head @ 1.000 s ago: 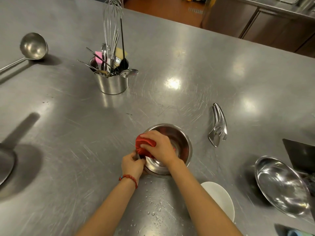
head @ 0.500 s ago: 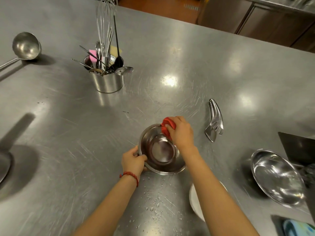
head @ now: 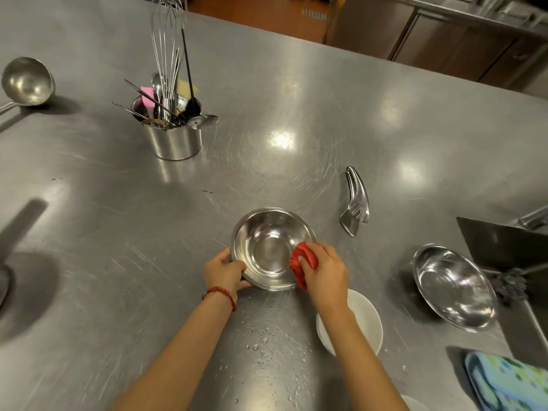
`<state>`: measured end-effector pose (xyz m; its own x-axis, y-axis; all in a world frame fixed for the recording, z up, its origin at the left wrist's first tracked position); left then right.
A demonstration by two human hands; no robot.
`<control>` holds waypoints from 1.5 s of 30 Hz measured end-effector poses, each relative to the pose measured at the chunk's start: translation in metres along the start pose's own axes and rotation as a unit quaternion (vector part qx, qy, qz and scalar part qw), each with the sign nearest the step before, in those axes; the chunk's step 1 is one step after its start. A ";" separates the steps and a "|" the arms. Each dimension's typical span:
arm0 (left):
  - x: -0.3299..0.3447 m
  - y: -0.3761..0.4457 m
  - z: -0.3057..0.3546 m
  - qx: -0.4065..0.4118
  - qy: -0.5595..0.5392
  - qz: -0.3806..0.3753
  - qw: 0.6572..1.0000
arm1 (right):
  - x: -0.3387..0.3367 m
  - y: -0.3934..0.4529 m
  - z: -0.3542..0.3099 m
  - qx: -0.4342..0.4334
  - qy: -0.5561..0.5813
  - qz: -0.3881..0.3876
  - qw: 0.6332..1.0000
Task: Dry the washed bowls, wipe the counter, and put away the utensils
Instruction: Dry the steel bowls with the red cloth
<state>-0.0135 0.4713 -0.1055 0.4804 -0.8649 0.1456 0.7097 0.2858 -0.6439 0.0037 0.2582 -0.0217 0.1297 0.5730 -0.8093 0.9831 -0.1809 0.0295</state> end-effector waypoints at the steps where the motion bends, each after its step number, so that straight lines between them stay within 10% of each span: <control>1: 0.000 0.000 -0.001 -0.002 -0.004 0.001 1.000 | 0.005 -0.007 -0.004 0.004 0.004 -0.006 1.000; 14: -0.001 -0.011 -0.007 -0.007 0.017 -0.004 1.000 | 0.026 -0.060 -0.025 0.099 0.239 0.003 0.966; 23: 0.002 -0.019 -0.012 -0.019 0.031 -0.044 0.998 | 0.017 -0.082 -0.006 0.217 0.438 -0.007 0.872; 29: -0.020 -0.059 0.037 0.206 0.181 0.030 0.961 | 0.006 -0.102 -0.004 0.290 0.553 -0.035 0.780; 32: 0.008 -0.084 0.033 0.189 0.152 -0.084 0.967 | -0.006 -0.106 -0.009 0.278 0.602 -0.034 0.748; 37: 0.064 -0.134 0.003 0.046 0.070 -0.296 0.952 | -0.037 -0.111 -0.015 0.238 0.620 -0.020 0.748; 45: 0.126 -0.184 -0.015 0.000 -0.026 -0.403 0.915 | -0.107 -0.106 0.019 0.181 0.495 0.089 0.845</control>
<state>-0.0911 0.3036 0.0203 -0.1754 -0.7731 0.6096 0.8443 -0.4366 -0.3108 -0.1165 0.2012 0.0505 0.4919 0.8668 0.0818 0.8560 -0.4644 -0.2270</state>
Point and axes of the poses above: each hand's wrist, its own y-axis towards the middle knuckle, its own x-axis out of the palm, z = x × y, the point moved 10 cm from there along y, towards the middle knuckle, and after that the axes turned 1 degree about x, right-handed, at the moved point
